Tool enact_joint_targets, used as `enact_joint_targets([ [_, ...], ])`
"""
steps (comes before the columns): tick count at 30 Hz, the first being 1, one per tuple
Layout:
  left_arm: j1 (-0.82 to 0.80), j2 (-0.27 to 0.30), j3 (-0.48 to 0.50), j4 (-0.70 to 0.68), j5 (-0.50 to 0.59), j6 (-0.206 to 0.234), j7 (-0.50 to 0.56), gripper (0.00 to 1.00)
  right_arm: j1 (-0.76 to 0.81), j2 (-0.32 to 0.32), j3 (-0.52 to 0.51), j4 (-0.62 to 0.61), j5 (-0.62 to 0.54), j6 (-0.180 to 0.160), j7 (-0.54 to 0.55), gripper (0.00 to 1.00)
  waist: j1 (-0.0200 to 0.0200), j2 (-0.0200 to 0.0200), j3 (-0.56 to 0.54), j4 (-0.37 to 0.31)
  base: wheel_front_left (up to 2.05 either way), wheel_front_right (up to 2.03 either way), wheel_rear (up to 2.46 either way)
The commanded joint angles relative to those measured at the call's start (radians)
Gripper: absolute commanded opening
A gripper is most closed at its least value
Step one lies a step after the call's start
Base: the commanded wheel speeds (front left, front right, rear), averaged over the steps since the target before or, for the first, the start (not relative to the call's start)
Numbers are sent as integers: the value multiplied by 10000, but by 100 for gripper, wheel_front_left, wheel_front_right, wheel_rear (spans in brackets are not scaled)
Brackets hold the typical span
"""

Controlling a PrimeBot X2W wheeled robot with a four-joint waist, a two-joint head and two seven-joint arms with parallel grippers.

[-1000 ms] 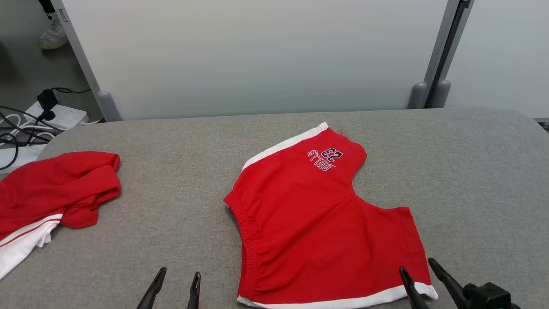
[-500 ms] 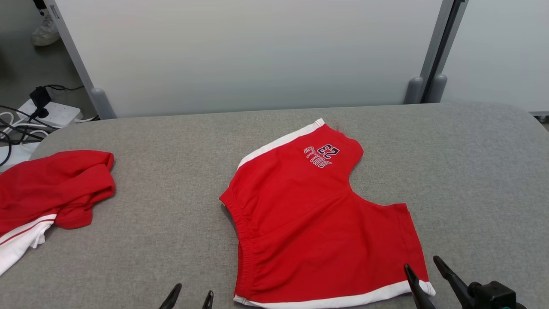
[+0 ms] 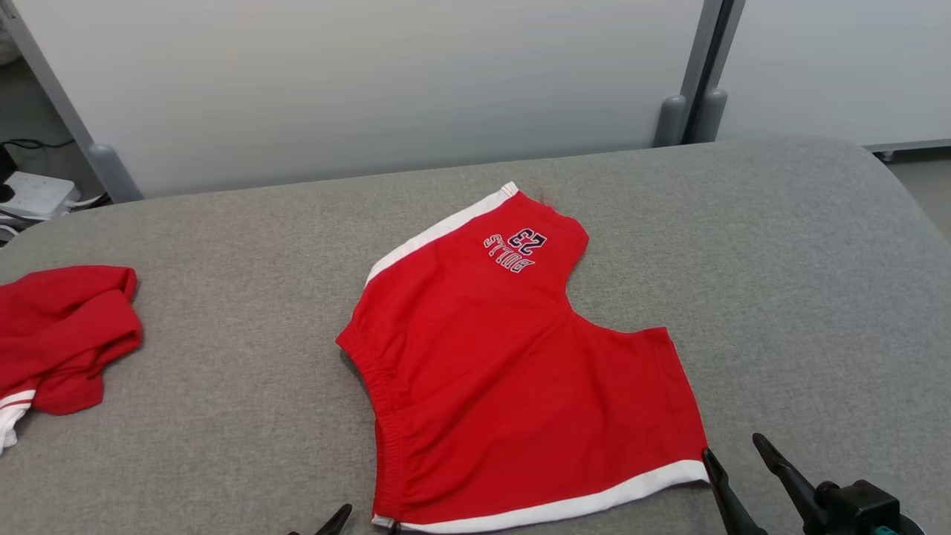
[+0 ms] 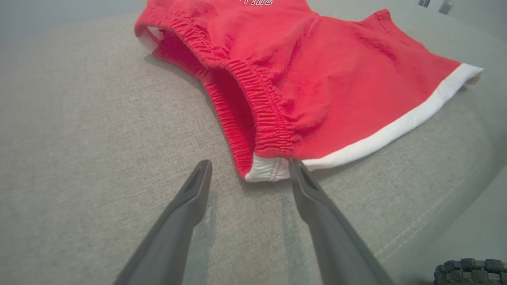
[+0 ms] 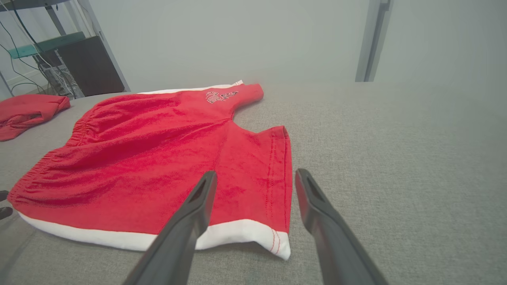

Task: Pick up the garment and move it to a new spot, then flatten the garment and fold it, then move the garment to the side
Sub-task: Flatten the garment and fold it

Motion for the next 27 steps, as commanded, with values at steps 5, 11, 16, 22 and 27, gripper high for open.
enact_joint_targets([
  [5, -851, 217, 111, 189, -178, -90, -125, 100, -338, -253, 117, -365, 4, -30, -135, 100, 0, -1, 298, -249, 0, 0, 0],
  [11, -1132, 329, -215, 542, -335, -125, -94, 45, -383, -221, 37, -408, -28, -30, -135, 100, 0, -1, 455, -338, 0, 0, 0],
  [16, -1136, 424, -455, 322, -550, -140, 9, 0, -325, -222, -11, -343, 16, -30, -135, 100, 0, -1, 468, -289, 0, 0, 0],
  [22, -783, 850, -708, -583, -587, -146, 183, 0, -234, -344, 158, 143, 341, -30, -135, 100, 0, -1, 528, -20, 0, 0, 0],
  [27, -530, 1116, -795, -1355, -661, -146, 603, 0, -342, -434, 386, 962, 649, -30, -135, 100, 0, -1, 580, 262, 0, 0, 0],
])
